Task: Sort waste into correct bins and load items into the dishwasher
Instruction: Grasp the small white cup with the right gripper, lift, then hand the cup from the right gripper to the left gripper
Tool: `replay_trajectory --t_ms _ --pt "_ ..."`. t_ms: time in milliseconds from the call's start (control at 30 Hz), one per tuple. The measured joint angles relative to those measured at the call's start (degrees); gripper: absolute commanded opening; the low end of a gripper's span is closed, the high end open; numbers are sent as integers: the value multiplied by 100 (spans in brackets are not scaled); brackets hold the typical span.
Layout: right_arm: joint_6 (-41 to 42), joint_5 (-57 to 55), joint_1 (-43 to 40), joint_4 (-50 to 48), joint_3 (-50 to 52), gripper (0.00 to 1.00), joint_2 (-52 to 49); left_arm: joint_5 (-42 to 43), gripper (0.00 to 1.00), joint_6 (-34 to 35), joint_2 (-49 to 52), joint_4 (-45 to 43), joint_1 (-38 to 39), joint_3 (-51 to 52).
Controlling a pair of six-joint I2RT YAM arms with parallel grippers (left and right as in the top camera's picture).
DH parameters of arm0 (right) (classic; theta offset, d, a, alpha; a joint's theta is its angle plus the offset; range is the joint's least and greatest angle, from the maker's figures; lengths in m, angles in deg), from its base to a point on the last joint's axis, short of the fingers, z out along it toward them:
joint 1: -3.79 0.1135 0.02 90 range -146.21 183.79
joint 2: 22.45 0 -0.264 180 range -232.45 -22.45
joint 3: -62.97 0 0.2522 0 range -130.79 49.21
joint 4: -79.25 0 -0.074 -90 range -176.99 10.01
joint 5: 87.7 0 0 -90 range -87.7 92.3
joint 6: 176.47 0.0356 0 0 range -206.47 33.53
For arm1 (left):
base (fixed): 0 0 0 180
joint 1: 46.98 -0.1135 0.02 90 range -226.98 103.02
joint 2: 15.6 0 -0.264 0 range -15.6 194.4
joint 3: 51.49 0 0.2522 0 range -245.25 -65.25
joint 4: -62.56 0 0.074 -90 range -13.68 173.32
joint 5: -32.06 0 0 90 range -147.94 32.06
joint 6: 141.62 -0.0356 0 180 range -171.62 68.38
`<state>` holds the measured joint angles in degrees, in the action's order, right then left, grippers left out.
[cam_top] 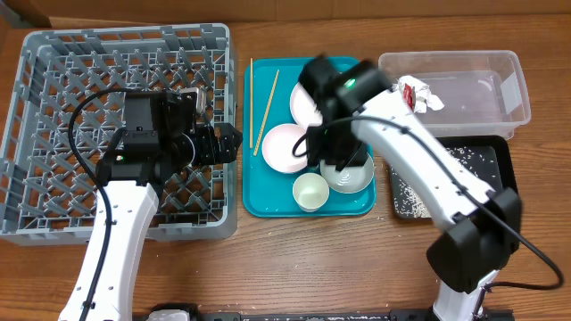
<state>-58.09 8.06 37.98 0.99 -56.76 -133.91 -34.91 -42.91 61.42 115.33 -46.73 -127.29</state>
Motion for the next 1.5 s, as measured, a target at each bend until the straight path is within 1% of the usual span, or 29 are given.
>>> replay_trajectory --t_ms 100,233,300,367,600,700,767,900,1033,1100,1133,1167,1233,1333,1500 --pt "354 -144 144 -426 776 53 -42 -2 100 61 0 0 0 0" --pt "688 -317 188 -1003 1488 42 -57 -4 100 94 0 -13 0 0" --pt "741 -354 184 -1228 1674 24 -57 -4 100 127 0 -46 0 0" --pt "820 -365 184 -1499 1829 4 -57 -4 100 149 0 -46 0 0" --pt "870 -319 186 -1537 1926 4 -24 63 100 168 0 -44 -2 -2" --pt "863 -293 173 -1421 1917 4 175 457 100 170 0 -44 -87 -7" --pt "822 -146 118 -1499 1884 4 470 984 100 170 0 -42 -260 -9" --pt "656 422 -221 -2109 1770 4 1451 2551 100 166 2 -44 -848 -17" --pt "343 1482 -774 -3169 1657 4 2149 4422 100 72 101 -50 -1381 -26" --pt "184 2153 -1012 -3762 1655 4 2216 5224 100 28 205 -28 -1497 -31" --pt "96 2680 -1110 -4328 1716 4 2181 5652 100 33 286 13 -1506 -33" --pt "85 2758 -1119 -4398 1727 4 2170 5709 100 35 299 17 -1502 -33" --pt "22 3329 -1132 -4957 1860 4 2070 6041 100 66 376 24 -1475 -33" --pt "-9 3895 -1062 -5248 1987 4 1869 6325 100 170 411 17 -1408 -33" --pt "-11 4640 -855 -5665 2035 4 1384 6531 100 326 411 15 -1373 -37"
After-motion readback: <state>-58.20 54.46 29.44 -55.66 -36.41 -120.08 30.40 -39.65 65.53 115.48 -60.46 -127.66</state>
